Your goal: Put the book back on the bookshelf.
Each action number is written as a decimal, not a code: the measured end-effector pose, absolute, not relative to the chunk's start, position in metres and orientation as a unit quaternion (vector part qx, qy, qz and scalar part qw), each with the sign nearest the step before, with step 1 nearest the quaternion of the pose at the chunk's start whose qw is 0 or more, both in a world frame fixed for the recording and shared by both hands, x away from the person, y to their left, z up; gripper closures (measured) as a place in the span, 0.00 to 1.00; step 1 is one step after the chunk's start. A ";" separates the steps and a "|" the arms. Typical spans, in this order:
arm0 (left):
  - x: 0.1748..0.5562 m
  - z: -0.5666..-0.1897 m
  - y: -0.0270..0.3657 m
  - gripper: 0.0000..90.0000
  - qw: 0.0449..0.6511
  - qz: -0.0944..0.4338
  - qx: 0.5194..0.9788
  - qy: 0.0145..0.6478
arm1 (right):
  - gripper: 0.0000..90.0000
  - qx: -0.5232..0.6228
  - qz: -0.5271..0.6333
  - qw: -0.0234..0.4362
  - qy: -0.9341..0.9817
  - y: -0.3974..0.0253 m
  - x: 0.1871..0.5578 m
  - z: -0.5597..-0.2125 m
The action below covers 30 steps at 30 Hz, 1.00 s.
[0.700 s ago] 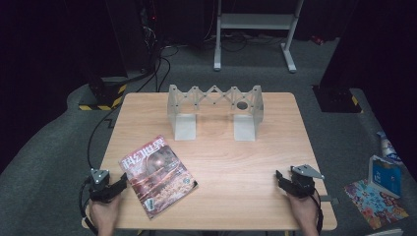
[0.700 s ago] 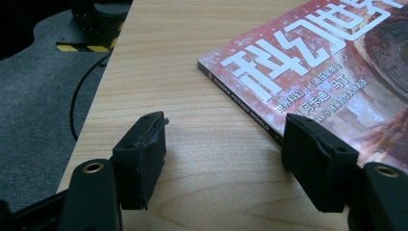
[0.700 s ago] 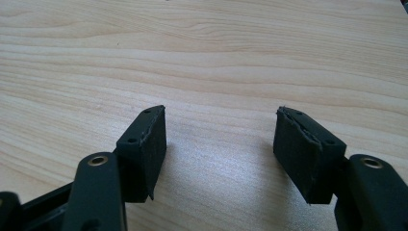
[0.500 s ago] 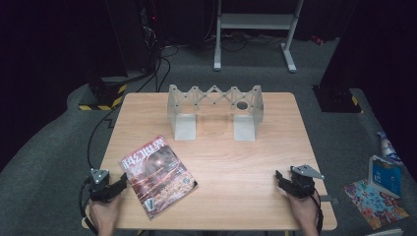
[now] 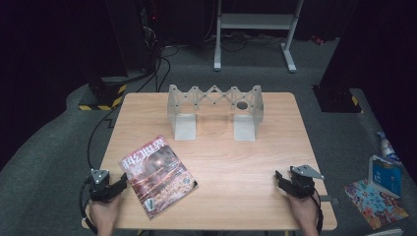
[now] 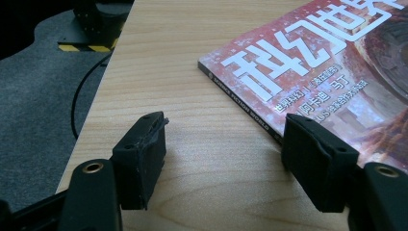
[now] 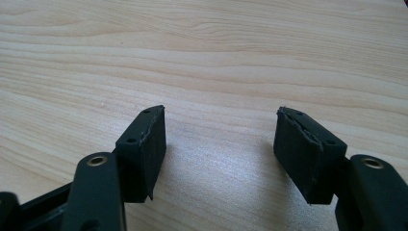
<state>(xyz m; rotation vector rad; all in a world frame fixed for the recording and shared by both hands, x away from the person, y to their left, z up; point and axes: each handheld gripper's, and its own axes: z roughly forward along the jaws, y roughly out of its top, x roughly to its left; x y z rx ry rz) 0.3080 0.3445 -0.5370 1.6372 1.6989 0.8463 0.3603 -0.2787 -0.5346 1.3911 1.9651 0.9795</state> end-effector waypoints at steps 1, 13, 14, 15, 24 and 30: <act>0.308 -0.537 0.345 0.36 0.312 0.321 0.621 0.644 | 0.40 0.515 0.363 0.268 0.729 -0.279 0.360 -0.535; 0.309 -0.534 0.350 0.32 0.338 0.290 0.598 0.666 | 0.40 0.514 0.363 0.268 0.729 -0.279 0.360 -0.535; 0.309 -0.533 0.350 0.32 0.340 0.287 0.596 0.669 | 0.40 0.514 0.363 0.268 0.729 -0.279 0.360 -0.535; 0.309 -0.533 0.351 0.32 0.342 0.285 0.596 0.669 | 0.40 0.514 0.363 0.268 0.730 -0.279 0.360 -0.535; 0.305 -0.531 0.352 0.31 0.366 0.264 0.591 0.669 | 0.40 0.513 0.363 0.267 0.730 -0.279 0.360 -0.535; 0.299 -0.530 0.351 0.31 0.378 0.254 0.591 0.666 | 0.40 0.513 0.363 0.267 0.730 -0.279 0.360 -0.535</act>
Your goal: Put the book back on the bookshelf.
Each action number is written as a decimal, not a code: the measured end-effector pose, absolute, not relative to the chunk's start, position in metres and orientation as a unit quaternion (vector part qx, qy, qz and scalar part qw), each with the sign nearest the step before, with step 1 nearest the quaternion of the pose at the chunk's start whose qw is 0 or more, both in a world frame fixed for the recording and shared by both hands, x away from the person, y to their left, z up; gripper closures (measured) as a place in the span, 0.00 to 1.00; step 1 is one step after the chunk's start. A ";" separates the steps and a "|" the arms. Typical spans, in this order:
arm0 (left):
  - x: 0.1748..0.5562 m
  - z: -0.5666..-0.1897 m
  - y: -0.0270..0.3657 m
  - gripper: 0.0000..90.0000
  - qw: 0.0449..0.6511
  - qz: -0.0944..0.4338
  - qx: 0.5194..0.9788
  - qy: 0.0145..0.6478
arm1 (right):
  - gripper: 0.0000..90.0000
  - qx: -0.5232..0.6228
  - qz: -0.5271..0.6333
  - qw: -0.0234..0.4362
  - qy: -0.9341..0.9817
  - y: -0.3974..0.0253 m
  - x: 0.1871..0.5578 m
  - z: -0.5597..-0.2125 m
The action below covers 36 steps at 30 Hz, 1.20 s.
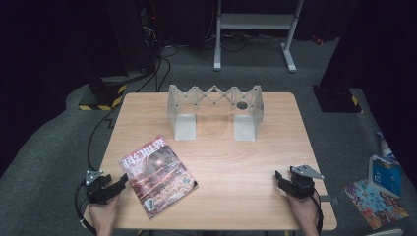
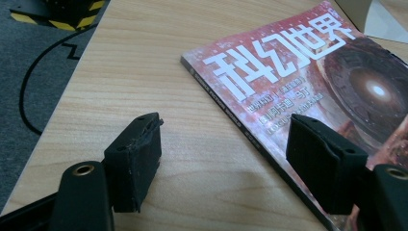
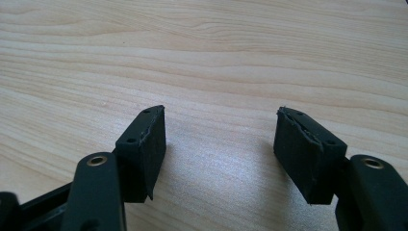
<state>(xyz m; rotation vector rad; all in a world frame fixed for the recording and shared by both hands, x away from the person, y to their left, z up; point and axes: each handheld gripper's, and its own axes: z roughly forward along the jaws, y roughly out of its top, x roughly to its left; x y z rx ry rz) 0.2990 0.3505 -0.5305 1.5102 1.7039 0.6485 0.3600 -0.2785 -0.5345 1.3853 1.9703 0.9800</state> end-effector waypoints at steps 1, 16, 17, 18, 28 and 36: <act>0.298 -0.530 0.349 0.31 0.378 0.253 0.592 0.665 | 0.40 0.513 0.363 0.267 0.730 -0.278 0.360 -0.535; 0.295 -0.528 0.322 0.27 0.377 0.247 0.620 0.642 | 0.40 0.512 0.363 0.267 0.731 -0.279 0.360 -0.535; 0.297 -0.528 0.319 0.26 0.373 0.247 0.619 0.645 | 0.40 0.512 0.363 0.267 0.731 -0.279 0.360 -0.535; 0.297 -0.528 0.319 0.26 0.373 0.247 0.619 0.645 | 0.40 0.512 0.363 0.267 0.731 -0.279 0.360 -0.535; 0.304 -0.530 0.305 0.25 0.350 0.251 0.636 0.640 | 0.40 0.510 0.363 0.267 0.732 -0.279 0.360 -0.535; 0.304 -0.530 0.302 0.28 0.347 0.253 0.650 0.627 | 0.40 0.512 0.363 0.264 0.732 -0.278 0.359 -0.534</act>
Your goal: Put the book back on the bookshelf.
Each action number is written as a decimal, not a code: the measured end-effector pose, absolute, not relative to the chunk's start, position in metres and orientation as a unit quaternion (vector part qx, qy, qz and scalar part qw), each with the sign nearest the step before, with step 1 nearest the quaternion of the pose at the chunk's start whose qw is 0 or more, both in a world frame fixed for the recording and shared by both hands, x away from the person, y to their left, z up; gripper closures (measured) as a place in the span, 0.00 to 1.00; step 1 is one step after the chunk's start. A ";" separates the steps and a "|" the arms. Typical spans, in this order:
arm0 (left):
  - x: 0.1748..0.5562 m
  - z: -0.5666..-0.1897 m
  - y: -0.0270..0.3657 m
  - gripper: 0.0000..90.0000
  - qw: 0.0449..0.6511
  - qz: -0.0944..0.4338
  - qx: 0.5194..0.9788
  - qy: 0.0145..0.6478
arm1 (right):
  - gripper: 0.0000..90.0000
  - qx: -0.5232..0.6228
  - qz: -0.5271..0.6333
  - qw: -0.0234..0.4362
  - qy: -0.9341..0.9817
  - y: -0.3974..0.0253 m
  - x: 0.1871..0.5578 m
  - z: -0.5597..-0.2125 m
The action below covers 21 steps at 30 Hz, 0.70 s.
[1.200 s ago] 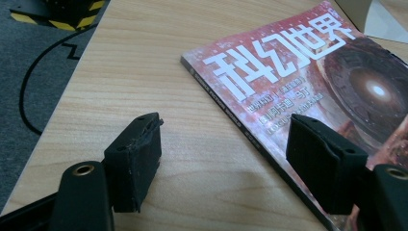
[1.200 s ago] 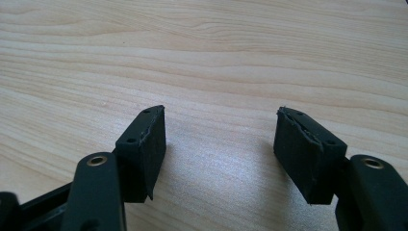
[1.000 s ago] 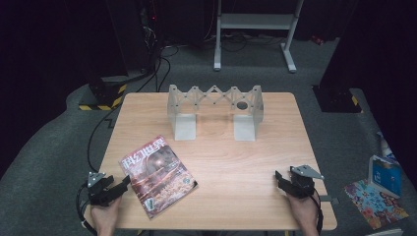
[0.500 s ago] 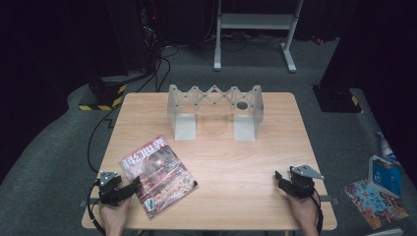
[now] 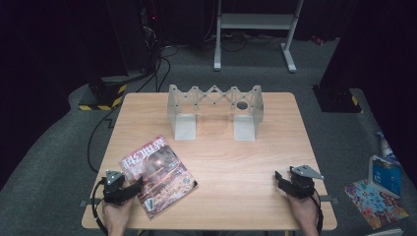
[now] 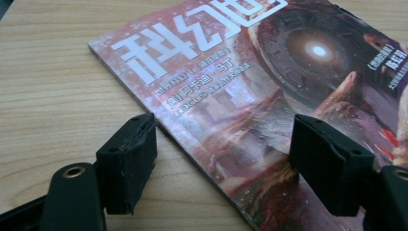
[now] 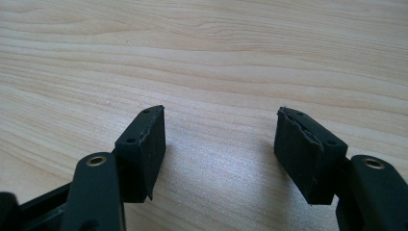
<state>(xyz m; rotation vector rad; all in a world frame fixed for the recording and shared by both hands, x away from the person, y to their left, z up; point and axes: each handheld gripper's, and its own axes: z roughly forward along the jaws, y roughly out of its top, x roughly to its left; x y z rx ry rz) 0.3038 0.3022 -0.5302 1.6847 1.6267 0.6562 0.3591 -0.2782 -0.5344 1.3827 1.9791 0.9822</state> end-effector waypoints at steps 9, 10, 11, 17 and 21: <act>0.303 -0.531 0.298 0.31 0.348 0.259 0.656 0.617 | 0.39 0.511 0.364 0.264 0.732 -0.278 0.359 -0.535; 0.303 -0.531 0.298 0.31 0.349 0.259 0.657 0.617 | 0.39 0.511 0.364 0.264 0.732 -0.278 0.359 -0.534; 0.303 -0.531 0.298 0.31 0.349 0.258 0.657 0.616 | 0.39 0.511 0.364 0.264 0.733 -0.278 0.359 -0.535; 0.302 -0.530 0.298 0.32 0.349 0.253 0.663 0.613 | 0.39 0.511 0.364 0.265 0.733 -0.278 0.359 -0.535; 0.301 -0.531 0.296 0.32 0.351 0.252 0.666 0.608 | 0.39 0.511 0.364 0.264 0.733 -0.278 0.359 -0.535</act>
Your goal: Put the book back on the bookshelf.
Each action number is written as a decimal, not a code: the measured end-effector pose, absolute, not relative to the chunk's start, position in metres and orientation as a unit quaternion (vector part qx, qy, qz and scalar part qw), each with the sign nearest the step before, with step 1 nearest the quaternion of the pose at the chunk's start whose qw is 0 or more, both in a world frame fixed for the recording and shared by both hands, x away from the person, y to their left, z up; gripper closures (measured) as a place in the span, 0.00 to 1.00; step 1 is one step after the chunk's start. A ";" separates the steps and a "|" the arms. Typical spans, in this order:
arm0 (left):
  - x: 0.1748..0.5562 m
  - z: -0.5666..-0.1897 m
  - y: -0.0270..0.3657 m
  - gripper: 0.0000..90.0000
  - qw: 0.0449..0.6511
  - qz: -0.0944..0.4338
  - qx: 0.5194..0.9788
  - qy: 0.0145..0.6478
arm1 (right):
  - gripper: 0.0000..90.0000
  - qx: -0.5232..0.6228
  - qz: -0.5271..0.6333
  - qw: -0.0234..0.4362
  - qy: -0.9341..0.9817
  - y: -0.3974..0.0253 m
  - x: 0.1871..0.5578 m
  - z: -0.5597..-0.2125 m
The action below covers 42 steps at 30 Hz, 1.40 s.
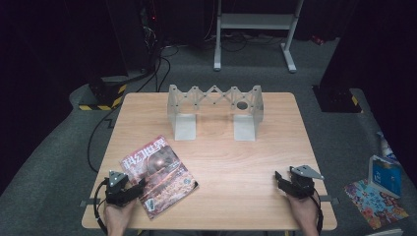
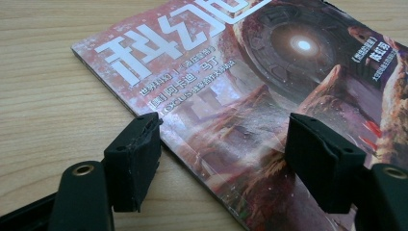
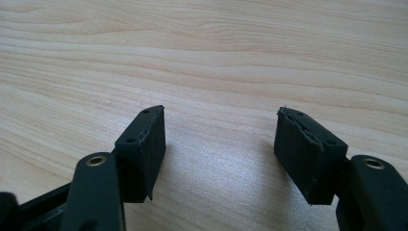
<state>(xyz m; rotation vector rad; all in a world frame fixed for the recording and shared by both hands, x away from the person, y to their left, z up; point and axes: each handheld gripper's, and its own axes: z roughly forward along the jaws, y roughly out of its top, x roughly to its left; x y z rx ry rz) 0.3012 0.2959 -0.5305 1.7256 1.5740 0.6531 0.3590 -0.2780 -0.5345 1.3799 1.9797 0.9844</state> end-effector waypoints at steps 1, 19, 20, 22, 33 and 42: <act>0.301 -0.531 0.295 0.32 0.351 0.251 0.667 0.607 | 0.39 0.511 0.364 0.264 0.733 -0.278 0.359 -0.535; 0.295 -0.530 0.280 0.33 0.355 0.244 0.684 0.589 | 0.39 0.508 0.365 0.266 0.734 -0.278 0.359 -0.535; 0.294 -0.530 0.279 0.33 0.355 0.243 0.684 0.589 | 0.39 0.508 0.364 0.266 0.734 -0.278 0.359 -0.535; 0.294 -0.530 0.277 0.33 0.355 0.244 0.686 0.587 | 0.40 0.508 0.364 0.266 0.734 -0.278 0.359 -0.535; 0.290 -0.530 0.266 0.33 0.360 0.238 0.692 0.578 | 0.39 0.508 0.365 0.266 0.734 -0.278 0.359 -0.535; 0.291 -0.531 0.258 0.33 0.366 0.235 0.695 0.572 | 0.39 0.507 0.365 0.266 0.734 -0.278 0.359 -0.535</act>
